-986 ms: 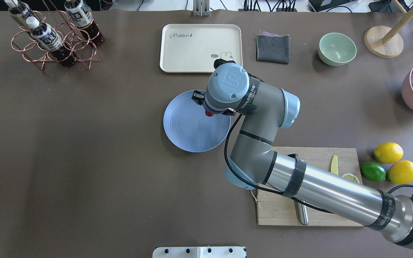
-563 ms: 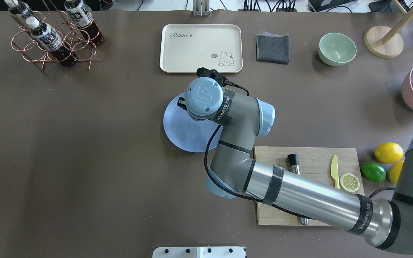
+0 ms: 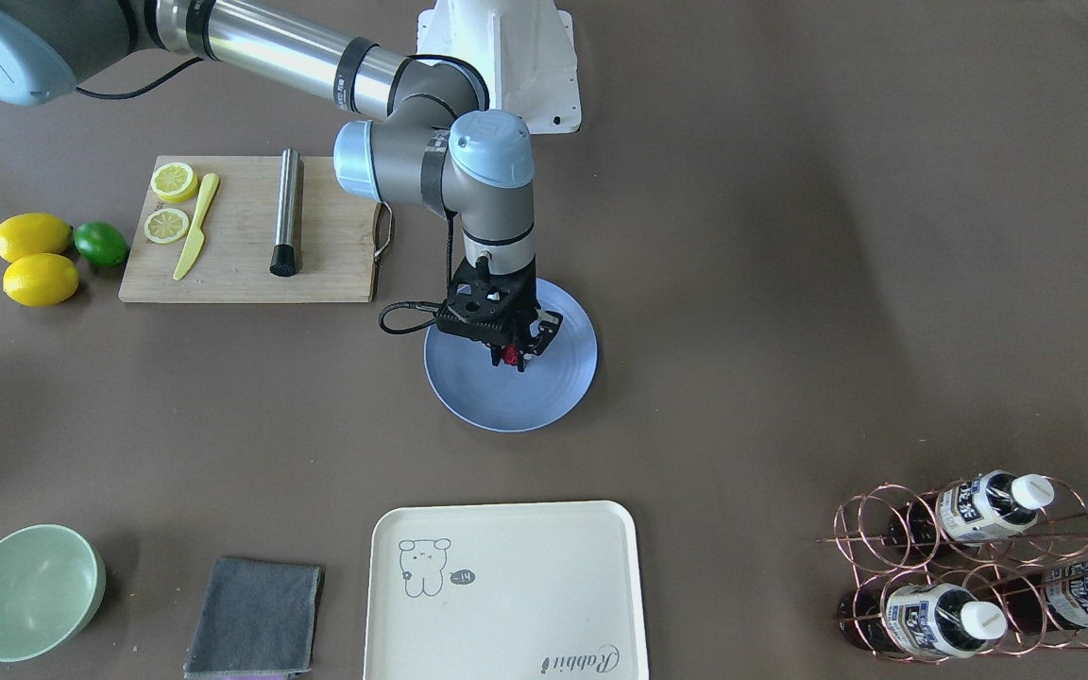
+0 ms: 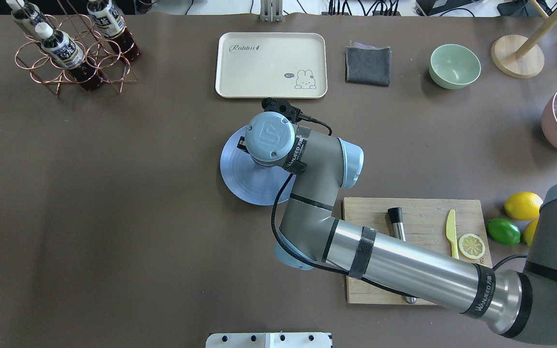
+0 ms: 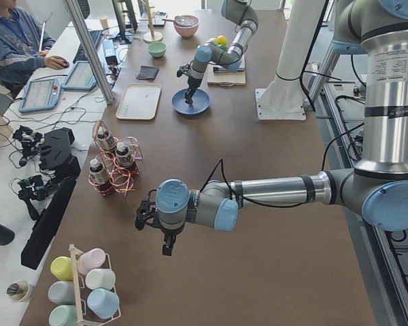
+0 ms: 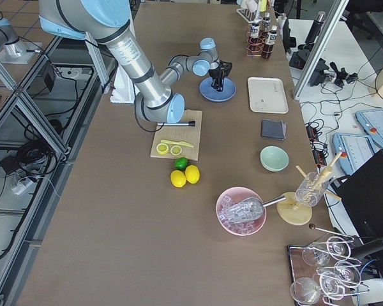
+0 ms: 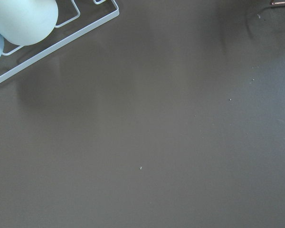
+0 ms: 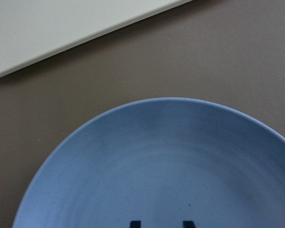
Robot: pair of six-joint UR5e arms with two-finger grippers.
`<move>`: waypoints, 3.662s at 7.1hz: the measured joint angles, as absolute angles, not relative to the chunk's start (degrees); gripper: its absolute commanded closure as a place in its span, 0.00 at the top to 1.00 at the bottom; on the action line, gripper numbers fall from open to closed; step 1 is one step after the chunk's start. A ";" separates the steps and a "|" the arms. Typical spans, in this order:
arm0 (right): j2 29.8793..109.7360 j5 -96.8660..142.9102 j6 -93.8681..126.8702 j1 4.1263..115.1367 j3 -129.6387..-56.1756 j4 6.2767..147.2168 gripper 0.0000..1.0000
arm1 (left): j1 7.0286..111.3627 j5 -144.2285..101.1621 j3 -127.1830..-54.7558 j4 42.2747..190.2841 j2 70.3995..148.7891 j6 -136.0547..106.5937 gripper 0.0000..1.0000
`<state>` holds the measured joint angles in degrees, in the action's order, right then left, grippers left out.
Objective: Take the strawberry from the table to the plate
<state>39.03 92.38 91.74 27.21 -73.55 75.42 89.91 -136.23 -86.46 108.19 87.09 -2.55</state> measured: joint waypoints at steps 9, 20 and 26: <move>49.30 115.67 63.91 47.69 -86.34 85.45 1.00 | 89.27 -136.00 -88.98 93.63 88.83 -2.16 1.00; 88.88 130.93 -14.58 91.16 -87.79 88.50 1.00 | 88.86 -135.72 -92.15 88.44 89.11 -1.85 1.00; 90.36 131.37 -14.33 92.19 -85.88 88.46 1.00 | 88.80 -135.62 -91.63 88.63 88.87 -2.20 1.00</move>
<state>90.36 131.37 -14.33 92.19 -85.88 88.46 88.80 -135.62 -91.63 88.63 88.87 -2.20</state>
